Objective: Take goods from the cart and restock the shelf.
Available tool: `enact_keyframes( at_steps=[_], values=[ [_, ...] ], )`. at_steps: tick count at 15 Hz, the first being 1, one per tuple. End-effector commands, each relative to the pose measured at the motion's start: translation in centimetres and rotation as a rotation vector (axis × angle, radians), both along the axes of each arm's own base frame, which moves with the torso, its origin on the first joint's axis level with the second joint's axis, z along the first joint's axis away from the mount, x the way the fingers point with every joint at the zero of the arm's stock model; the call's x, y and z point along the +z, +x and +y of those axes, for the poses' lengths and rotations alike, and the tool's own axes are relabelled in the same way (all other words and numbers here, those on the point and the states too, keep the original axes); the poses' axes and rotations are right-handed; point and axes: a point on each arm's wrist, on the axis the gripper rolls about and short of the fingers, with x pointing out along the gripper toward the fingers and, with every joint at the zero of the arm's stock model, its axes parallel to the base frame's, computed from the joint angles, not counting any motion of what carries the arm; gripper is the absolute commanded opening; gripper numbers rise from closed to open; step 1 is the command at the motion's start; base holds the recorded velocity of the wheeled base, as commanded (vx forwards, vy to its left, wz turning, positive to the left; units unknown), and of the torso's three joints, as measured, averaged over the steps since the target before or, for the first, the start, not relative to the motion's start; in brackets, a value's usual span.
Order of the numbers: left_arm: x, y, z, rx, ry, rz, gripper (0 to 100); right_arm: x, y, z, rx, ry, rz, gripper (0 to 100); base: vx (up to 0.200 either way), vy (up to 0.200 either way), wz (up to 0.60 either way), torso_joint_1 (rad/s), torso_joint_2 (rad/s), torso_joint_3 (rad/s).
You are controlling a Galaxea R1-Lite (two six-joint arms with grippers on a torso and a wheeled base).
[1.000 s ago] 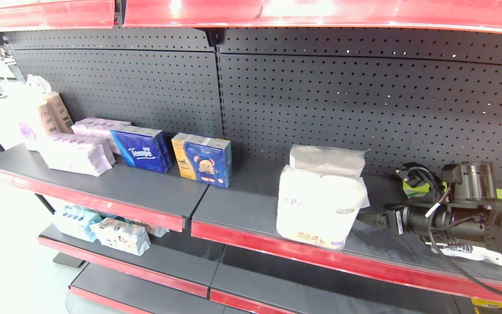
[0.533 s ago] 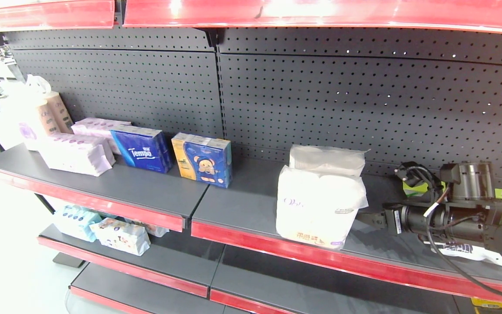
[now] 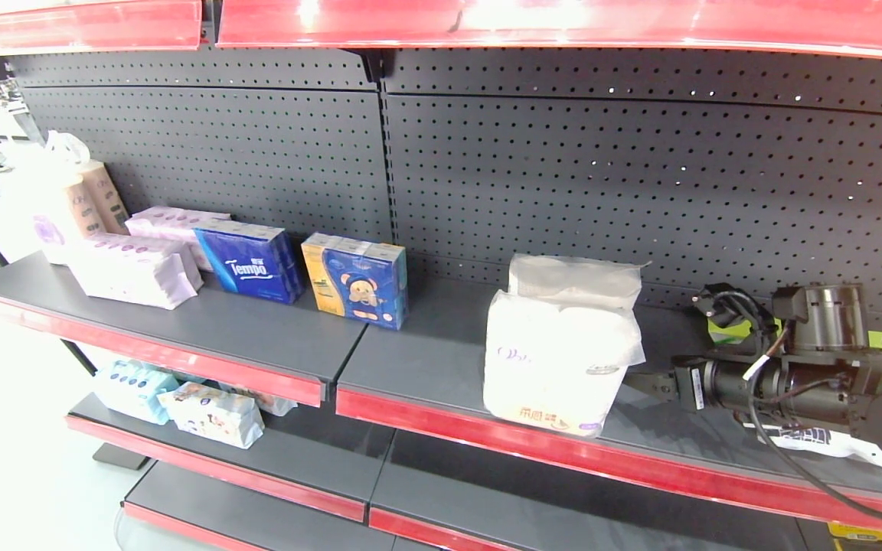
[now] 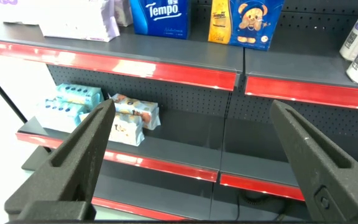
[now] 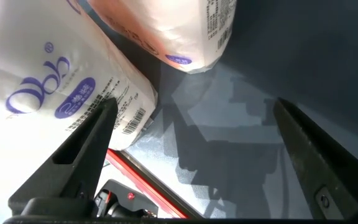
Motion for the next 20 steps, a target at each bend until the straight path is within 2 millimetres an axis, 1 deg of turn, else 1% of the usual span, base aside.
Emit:
enact_keyframes(
  at_steps=[1,5,7,11,12,13,15,16,17,18,20],
  values=[
    [0.0,0.0,0.0,0.000,-0.001,0.000,100,-0.1,-0.1,-0.2,-0.008,-0.002,0.003,100,0.000,0.000,0.00,0.000,0.00,0.000],
    [0.0,0.0,0.0,0.000,-0.001,0.000,100,0.6,-0.6,-1.0,-0.035,-0.002,-0.021,100,0.000,0.000,0.00,0.000,0.00,0.000],
    [0.0,0.0,0.0,-0.001,-0.001,-0.001,100,0.9,-1.8,-1.4,-0.050,0.000,-0.023,100,0.000,0.000,0.00,0.000,0.00,0.000],
    [0.0,0.0,0.0,0.000,-0.001,0.000,100,2.3,-4.4,-2.2,-0.076,0.003,-0.072,100,0.000,0.000,0.00,0.000,0.00,0.000],
    [0.0,0.0,0.0,0.000,-0.001,0.000,100,2.9,-5.0,-2.4,-0.085,0.004,-0.097,100,0.000,0.000,0.00,0.000,0.00,0.000],
    [0.0,0.0,0.0,0.000,-0.001,-0.001,100,4.2,-5.9,-2.9,-0.111,-0.002,-0.154,100,0.000,0.000,0.00,0.000,0.00,0.000],
    [0.0,0.0,0.0,0.000,-0.001,0.000,100,5.6,-6.9,-3.7,-0.191,-0.025,-0.223,100,0.000,0.000,0.00,0.000,0.00,0.000],
    [0.0,0.0,0.0,0.000,-0.001,0.000,100,6.8,-7.7,-4.5,-0.312,-0.081,-0.284,100,0.000,0.000,0.00,0.000,0.00,0.000],
    [0.0,0.0,0.0,0.000,-0.001,-0.001,100,7.5,-8.3,-5.0,-0.448,-0.143,-0.318,100,0.000,0.000,0.00,0.000,0.00,0.000],
    [0.0,0.0,0.0,0.000,-0.001,0.000,100,7.9,-8.6,-5.0,-0.505,-0.163,-0.329,100,0.000,0.000,0.00,0.000,0.00,0.000],
    [0.0,0.0,0.0,0.000,-0.001,-0.001,100,8.6,-10.2,-4.9,-0.536,-0.134,-0.328,100,0.000,0.000,0.00,0.000,0.00,0.000]
  ],
)
